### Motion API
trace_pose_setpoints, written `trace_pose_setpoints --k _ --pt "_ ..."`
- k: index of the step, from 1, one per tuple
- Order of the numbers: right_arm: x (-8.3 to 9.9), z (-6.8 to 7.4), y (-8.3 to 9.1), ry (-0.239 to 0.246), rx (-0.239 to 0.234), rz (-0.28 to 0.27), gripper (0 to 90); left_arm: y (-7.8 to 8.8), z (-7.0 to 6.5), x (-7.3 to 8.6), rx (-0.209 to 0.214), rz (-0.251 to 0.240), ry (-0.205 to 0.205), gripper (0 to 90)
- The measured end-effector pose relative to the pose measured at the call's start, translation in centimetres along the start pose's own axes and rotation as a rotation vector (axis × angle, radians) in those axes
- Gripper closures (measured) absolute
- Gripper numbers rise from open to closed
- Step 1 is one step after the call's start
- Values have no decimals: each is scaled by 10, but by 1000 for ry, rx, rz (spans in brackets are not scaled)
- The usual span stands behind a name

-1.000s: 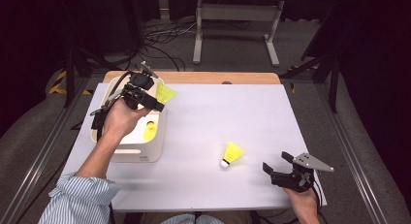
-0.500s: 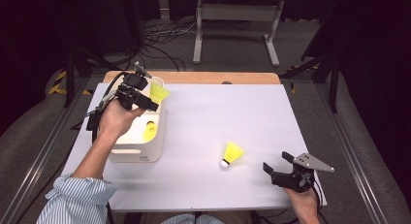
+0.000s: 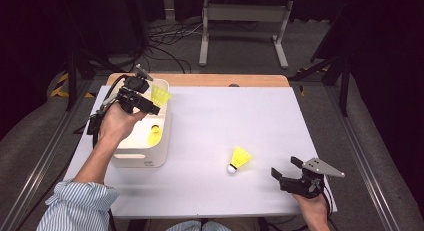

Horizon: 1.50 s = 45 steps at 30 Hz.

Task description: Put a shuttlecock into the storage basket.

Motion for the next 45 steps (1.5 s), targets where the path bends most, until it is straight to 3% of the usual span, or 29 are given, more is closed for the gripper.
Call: trace_pose_setpoints --k 32,41,45 --pt "-1 0 1 -1 -4 -7 114 -26 19 3 -36 33 61 646" --pt "-1 0 1 0 -8 -8 116 -42 23 1 -37 63 79 645" --pt "-1 1 1 -1 -9 -8 116 -51 26 3 -57 98 79 645"
Point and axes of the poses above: each handheld gripper's, and its own axes: y roughly backward along the jaws, x roughly out of its underside, z roughly to its left, the point moved 4 cm from there along -y, roughly forward along the jaws, and after that the axes turned 13 degrees about -x, right-handed, at the moved point
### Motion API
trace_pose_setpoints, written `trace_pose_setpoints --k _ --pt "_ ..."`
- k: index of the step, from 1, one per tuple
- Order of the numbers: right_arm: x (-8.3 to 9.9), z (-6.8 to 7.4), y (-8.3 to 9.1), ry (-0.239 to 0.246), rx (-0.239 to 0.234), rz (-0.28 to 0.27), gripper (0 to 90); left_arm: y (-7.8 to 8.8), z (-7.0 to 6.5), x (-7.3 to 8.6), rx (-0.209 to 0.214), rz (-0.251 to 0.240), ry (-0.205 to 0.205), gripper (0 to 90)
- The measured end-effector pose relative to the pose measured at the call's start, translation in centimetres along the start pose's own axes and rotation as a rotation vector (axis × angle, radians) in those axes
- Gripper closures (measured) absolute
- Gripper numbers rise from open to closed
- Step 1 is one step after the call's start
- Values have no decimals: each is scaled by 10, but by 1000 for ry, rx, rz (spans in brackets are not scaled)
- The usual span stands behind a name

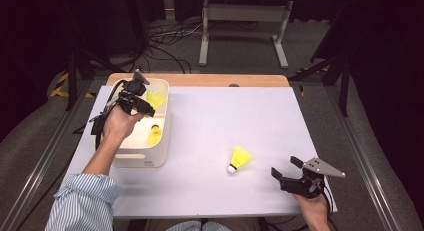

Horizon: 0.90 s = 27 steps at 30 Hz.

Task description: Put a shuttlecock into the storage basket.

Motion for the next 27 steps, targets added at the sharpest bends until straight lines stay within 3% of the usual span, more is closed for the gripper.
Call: trace_pose_setpoints --k 21,27 --pt "0 -1 0 -3 -5 3 116 -24 8 -1 -12 69 37 643" --pt "0 -1 -1 -2 -6 4 116 -31 10 0 -36 93 36 641"
Point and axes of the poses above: each handheld gripper's, and its own axes: y roughly backward along the jaws, x roughly out of its underside, z roughly to its left, the point moved 4 cm from there along -y, roughly forward along the jaws, and after that the axes turned 13 degrees about -x, right-handed, at the moved point
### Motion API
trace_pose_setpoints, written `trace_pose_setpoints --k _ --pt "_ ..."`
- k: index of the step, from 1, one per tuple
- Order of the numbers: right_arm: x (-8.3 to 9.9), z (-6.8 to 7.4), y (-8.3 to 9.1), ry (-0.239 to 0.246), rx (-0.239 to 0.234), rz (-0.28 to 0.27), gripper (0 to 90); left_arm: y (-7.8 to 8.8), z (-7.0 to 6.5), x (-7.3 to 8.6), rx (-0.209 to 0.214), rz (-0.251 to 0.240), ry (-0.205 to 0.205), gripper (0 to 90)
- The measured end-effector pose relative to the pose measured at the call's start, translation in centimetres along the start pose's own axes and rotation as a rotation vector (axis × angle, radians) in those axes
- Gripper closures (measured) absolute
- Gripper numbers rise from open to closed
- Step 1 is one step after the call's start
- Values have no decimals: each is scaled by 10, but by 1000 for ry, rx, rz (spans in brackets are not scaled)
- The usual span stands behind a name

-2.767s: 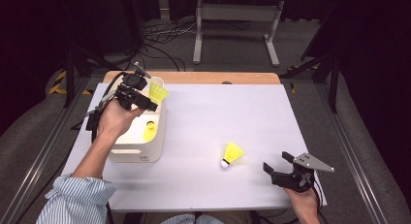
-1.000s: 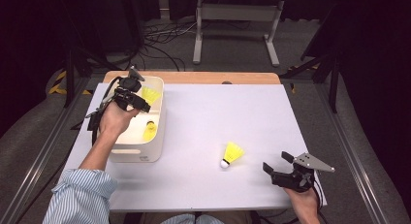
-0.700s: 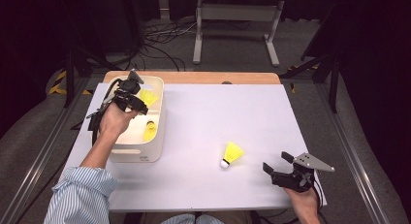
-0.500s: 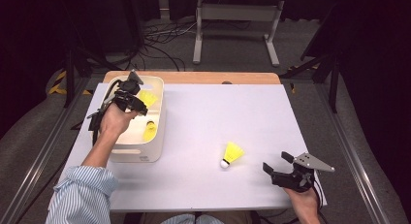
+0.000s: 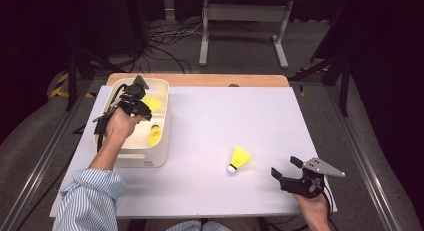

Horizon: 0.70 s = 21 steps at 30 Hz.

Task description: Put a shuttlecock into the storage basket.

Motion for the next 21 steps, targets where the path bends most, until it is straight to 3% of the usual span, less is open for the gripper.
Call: trace_pose_setpoints --k 8,9,13,21 --pt "0 0 0 1 0 1 116 -5 1 1 15 24 4 629" --pt "0 0 0 1 1 2 116 -5 0 2 26 32 8 596" --pt "0 0 0 4 4 2 115 -4 -1 2 -2 26 1 468" --pt "0 0 0 5 3 2 115 1 -5 3 -45 0 -11 342"
Point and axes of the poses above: each handheld gripper's, and its own axes: y roughly backward along the jaws, x roughly out of its underside, z roughly to its left, the point moved 4 cm from there along -y, roughly forward along the jaws, and after that the axes turned 13 degrees about -x, right-handed, at the moved point
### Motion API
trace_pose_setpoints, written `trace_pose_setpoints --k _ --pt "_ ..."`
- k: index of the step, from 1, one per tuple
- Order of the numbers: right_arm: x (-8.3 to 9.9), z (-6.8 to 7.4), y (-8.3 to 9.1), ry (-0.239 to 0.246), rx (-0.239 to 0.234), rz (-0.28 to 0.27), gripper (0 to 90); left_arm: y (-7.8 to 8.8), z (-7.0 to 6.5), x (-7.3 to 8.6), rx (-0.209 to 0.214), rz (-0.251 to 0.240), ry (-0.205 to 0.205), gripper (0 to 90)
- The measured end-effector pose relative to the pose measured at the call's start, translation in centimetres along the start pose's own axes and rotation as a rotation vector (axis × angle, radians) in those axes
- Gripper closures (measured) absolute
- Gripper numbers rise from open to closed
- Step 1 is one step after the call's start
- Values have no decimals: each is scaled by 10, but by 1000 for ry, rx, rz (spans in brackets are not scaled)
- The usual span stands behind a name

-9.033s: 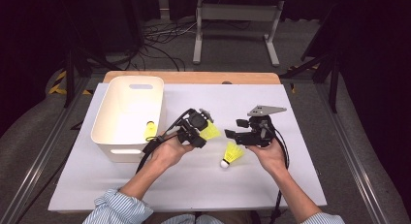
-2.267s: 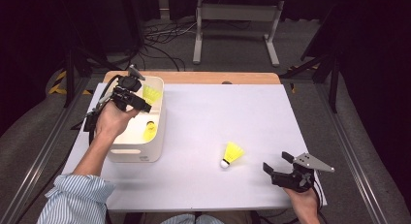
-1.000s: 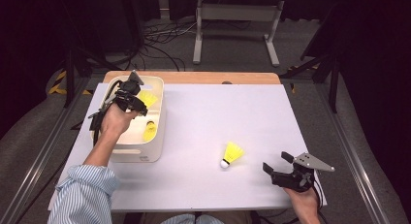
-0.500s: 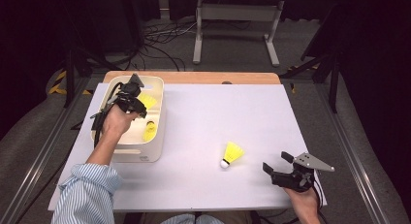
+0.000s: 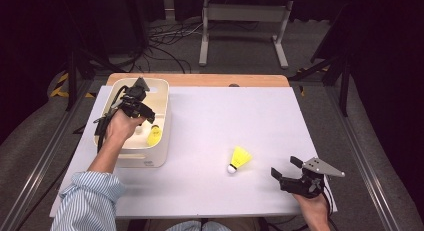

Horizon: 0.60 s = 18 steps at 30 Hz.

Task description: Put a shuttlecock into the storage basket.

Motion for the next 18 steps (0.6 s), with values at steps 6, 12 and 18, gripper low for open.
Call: trace_pose_setpoints --k 6,12,18 --pt "0 0 0 1 1 3 115 3 -2 1 -14 -10 -12 321" --pt "0 0 0 2 2 3 116 8 -2 3 -11 -21 -10 315" --pt "0 0 0 3 1 1 116 14 -3 5 -5 -46 -17 300"
Point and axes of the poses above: each handheld gripper's, and its own axes: y roughly backward along the jaws, x roughly out of its underside, z roughly to its left, the point moved 4 cm from there along -y, roughly forward along the jaws, and after that the axes turned 13 degrees about -x, right-handed, at the moved point
